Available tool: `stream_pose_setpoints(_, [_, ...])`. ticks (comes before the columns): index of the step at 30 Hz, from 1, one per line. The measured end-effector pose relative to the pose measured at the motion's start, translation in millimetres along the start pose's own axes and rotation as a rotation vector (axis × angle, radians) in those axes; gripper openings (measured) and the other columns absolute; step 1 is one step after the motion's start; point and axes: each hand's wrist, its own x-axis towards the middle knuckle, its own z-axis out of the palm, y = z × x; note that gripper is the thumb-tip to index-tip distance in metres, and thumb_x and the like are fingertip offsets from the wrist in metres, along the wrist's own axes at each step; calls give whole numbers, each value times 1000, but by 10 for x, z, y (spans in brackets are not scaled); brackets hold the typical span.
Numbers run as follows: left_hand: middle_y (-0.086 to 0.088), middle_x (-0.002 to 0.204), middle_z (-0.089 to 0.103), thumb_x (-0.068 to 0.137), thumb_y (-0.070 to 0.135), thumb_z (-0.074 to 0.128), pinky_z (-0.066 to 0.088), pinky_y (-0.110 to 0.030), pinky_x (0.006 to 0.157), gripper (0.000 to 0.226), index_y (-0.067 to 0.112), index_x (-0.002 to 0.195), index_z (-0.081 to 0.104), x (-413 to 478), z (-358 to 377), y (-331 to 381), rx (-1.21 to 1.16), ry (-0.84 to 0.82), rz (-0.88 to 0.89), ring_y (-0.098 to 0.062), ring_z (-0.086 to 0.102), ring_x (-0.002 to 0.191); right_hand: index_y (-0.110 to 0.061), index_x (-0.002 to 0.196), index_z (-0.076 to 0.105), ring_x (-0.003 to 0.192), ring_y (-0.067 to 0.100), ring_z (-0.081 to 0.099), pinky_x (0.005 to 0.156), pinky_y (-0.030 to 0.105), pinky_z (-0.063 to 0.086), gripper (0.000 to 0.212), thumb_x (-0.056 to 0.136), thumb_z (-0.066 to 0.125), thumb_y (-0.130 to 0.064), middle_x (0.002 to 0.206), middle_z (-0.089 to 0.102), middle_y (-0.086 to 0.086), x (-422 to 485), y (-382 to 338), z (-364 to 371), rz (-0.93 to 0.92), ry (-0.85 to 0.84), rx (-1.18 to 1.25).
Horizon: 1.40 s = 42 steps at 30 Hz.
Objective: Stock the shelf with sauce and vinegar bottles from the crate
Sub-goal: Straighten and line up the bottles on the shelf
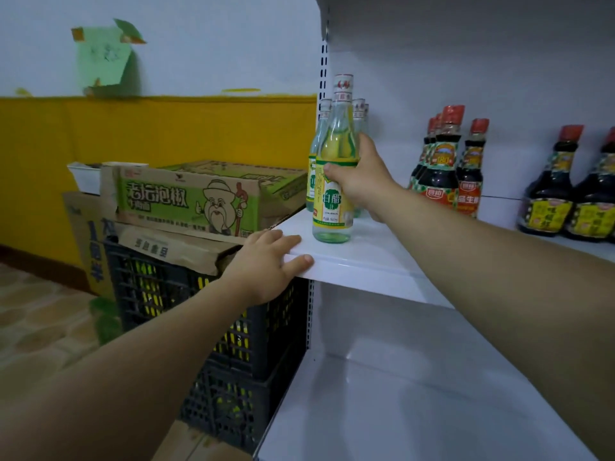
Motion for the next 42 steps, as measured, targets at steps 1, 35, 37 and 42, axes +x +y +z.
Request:
stream_pose_setpoints(1, [-5,149,33,90,61,37,15,-35,111,61,29,142,39,-11,11,-6,-4,13,6,-24,21,137,-28,147,24,109,23,61,91,44,53,76,86,69,-20,127,60,0,54,27,59,19,-8,-13])
stream_pose_setpoints(35, [-1,147,35,82,76,14,21,-38,111,78,32,141,37,-26,142,-80,41,87,43,-21,20,137,-29,152,-1,113,34,53,86,40,43,94,87,66,-45,134,40,16,805,668,738,-81,214,-481])
stream_pose_setpoints(37, [-1,148,35,79,76,12,21,-38,110,80,32,142,36,-22,149,-85,48,85,39,-21,20,137,-29,151,0,113,34,53,85,40,43,94,86,66,-45,133,40,16,814,675,740,-86,216,-478])
stream_pose_setpoints(42, [-2,148,36,81,72,16,21,-39,110,76,32,142,36,-29,156,-99,41,91,42,-21,20,137,-28,152,1,124,35,43,94,43,42,99,82,68,-50,140,31,15,789,656,773,-102,258,-505])
